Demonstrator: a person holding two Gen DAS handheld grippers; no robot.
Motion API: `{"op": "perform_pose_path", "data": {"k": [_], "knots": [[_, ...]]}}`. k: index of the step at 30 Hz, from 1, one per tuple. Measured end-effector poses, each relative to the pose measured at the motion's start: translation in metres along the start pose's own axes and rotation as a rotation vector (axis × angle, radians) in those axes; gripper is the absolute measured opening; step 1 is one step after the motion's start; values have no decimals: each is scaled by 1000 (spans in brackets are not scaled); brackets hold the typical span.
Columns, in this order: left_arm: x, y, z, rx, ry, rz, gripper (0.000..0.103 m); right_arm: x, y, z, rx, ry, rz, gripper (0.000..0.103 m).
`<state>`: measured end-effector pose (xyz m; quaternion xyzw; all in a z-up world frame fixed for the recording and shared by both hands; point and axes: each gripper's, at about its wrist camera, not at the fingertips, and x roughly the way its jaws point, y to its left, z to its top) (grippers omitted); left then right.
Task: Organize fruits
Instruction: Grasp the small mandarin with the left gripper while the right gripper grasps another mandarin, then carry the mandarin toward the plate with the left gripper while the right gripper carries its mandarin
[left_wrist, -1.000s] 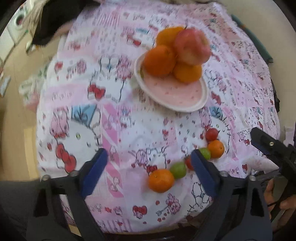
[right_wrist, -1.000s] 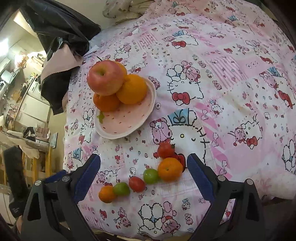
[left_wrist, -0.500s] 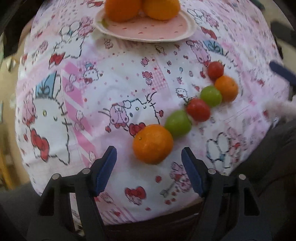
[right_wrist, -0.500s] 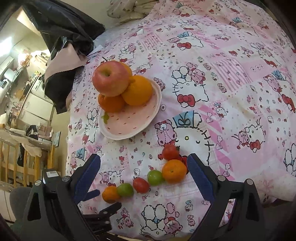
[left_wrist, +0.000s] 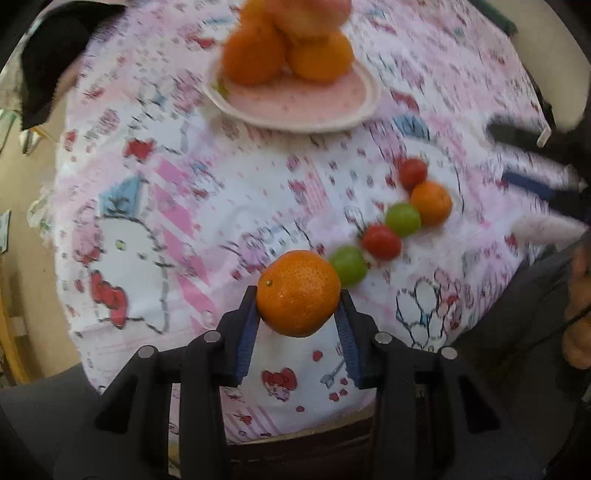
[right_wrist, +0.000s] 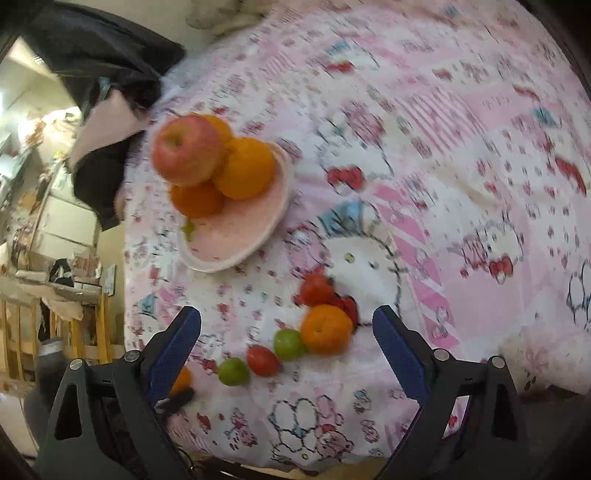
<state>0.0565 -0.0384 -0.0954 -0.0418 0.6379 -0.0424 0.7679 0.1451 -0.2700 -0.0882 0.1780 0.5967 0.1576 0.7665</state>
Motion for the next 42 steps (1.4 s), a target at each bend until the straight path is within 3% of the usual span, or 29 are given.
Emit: {"op": "perform_pose_path", "data": {"k": [1,2,7,12,14,15,26,42], "knots": [[-4,5,4,-15,-21,15,36,8,-6,0,25,39,-1,75],[-7,9,5,-34,-35,19,36,14,-9,-1,36,71,-2,65],[-14,22,13,-84,-76,6,36,38,-9,-6,11,145,-103,61],[-16,21,15,-59,-89,28,36,62,-5,-8,-16,201,-173,60],[-17,25,14,-58,-83,22,36,70,-7,-8,0,216,-170,46],[-16,27,13,-59,-83,21,36,74,-8,-7,10,226,-165,47],[-16,31,15,-71,-104,36,36,48,-13,-8,41,143,-83,44],[-27,41,21,-94,-234,101,36,-27,5,-13,-14,-101,200,43]]}}
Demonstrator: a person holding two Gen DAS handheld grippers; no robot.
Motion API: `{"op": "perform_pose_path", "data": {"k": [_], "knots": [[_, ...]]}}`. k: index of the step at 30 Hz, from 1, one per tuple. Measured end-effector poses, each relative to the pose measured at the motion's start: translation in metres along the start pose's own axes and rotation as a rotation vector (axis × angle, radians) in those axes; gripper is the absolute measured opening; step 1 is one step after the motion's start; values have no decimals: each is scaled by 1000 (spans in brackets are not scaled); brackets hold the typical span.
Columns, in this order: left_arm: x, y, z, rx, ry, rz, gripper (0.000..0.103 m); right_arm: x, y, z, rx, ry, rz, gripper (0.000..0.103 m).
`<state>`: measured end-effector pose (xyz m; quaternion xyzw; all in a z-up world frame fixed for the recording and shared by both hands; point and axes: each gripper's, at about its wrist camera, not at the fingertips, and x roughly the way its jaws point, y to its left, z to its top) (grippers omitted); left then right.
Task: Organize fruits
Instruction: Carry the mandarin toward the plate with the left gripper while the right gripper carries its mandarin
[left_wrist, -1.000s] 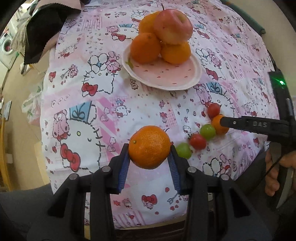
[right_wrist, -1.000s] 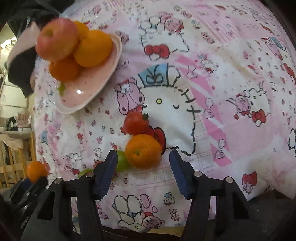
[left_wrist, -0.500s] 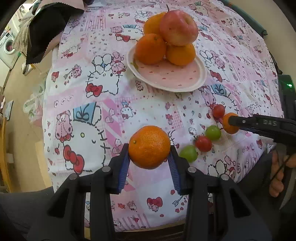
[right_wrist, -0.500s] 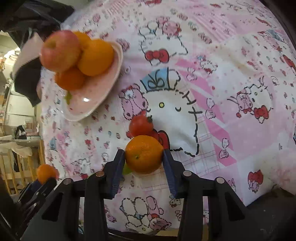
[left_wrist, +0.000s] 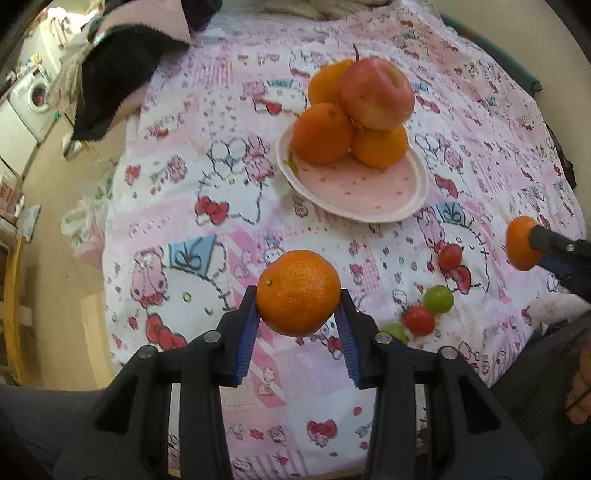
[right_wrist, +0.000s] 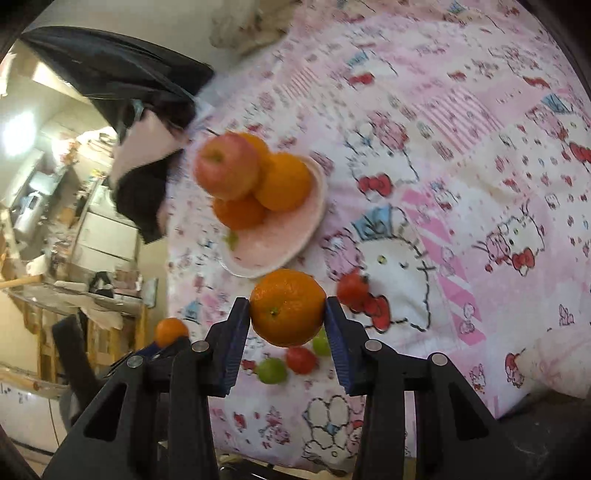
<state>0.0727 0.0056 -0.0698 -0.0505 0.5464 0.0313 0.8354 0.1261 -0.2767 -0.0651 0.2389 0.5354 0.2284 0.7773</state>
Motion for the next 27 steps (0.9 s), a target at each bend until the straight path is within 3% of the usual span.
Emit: {"op": "perform_pose_path", "data": {"k": [5,15,27], "knots": [[-5,8,3,-23,-38,12,36,-13,8,3,-17,-54,61,43],[-25,9,17,-40,-108,-8,36,-15,22,9,-52,-73,109,43],[-52,2,80,-9,-132,-59,36,-14,48,34,-127,-94,110,43]]}}
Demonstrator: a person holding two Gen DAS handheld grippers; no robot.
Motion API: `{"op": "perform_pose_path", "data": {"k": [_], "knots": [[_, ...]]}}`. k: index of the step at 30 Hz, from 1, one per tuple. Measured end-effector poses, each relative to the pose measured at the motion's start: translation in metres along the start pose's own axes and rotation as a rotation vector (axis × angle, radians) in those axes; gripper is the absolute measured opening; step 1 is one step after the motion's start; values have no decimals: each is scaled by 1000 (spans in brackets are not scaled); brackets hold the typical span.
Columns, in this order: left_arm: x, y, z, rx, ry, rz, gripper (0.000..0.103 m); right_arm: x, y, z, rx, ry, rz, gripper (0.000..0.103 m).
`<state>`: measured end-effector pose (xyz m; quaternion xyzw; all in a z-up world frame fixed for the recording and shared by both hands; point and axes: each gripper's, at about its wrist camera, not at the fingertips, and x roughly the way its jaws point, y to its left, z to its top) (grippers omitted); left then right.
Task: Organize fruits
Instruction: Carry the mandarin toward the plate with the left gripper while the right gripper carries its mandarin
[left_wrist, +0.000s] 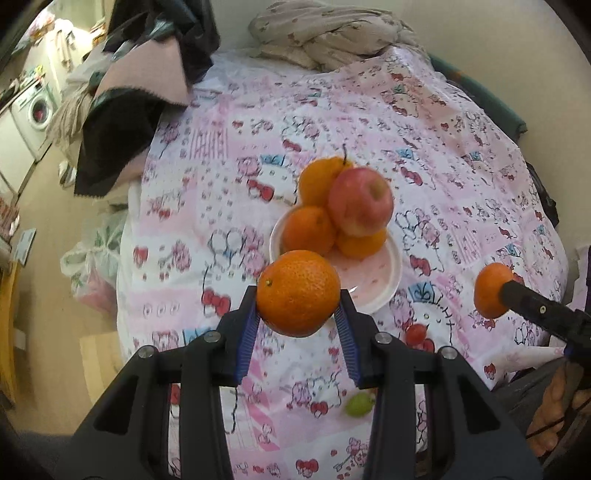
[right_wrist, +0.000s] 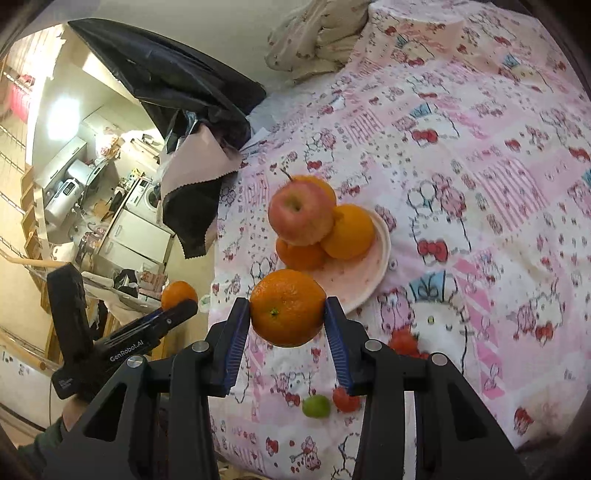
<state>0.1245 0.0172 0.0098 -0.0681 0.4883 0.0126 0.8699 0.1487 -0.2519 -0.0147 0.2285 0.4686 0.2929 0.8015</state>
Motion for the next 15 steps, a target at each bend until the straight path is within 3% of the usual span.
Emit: {"op": "perform_pose_path", "data": {"k": [7,15], "knots": [[17,-17,28,97,8,2,36,12,5,28,-89,22,-61,43],[70,-24,36,114,88,6,36,59,-15,45,-92,115,-119,43]]}}
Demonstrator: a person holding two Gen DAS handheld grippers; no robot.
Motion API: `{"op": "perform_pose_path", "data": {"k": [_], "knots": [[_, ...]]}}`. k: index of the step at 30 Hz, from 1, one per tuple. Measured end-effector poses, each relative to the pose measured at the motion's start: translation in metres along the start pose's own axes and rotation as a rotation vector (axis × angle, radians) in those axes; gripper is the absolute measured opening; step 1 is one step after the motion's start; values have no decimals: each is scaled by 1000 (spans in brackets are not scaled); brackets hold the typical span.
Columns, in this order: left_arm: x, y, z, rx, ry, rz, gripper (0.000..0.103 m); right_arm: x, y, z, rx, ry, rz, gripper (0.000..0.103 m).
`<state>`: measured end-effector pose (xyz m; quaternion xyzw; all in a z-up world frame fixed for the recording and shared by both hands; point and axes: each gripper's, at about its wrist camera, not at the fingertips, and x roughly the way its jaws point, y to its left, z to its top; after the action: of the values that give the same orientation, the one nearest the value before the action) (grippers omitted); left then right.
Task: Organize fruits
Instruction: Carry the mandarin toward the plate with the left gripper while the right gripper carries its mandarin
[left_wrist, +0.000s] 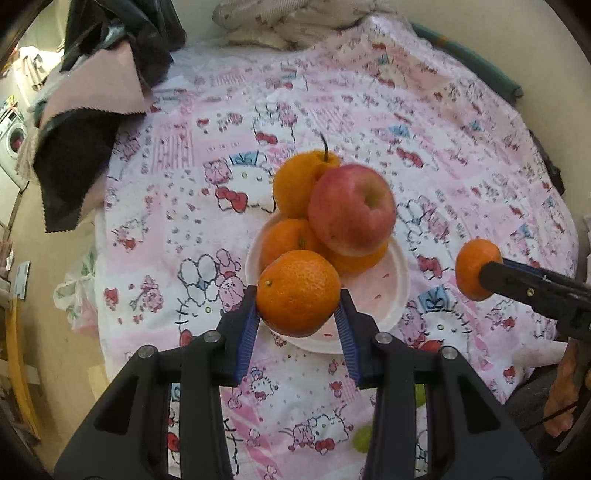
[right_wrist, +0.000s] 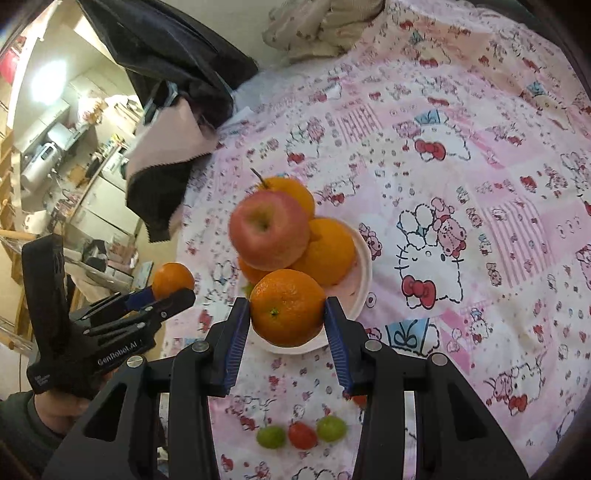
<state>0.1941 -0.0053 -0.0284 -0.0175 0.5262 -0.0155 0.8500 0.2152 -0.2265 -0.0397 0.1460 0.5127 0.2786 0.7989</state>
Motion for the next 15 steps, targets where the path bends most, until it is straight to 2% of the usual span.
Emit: {"op": "perform_pose_path", "data": {"k": [7,15], "knots": [[36,1,1,16,44,19,36,40,-12,10,1,59,-28,43],[55,4,-1,33,60,44,36,69,-21,15,14,96,-25,43]]}}
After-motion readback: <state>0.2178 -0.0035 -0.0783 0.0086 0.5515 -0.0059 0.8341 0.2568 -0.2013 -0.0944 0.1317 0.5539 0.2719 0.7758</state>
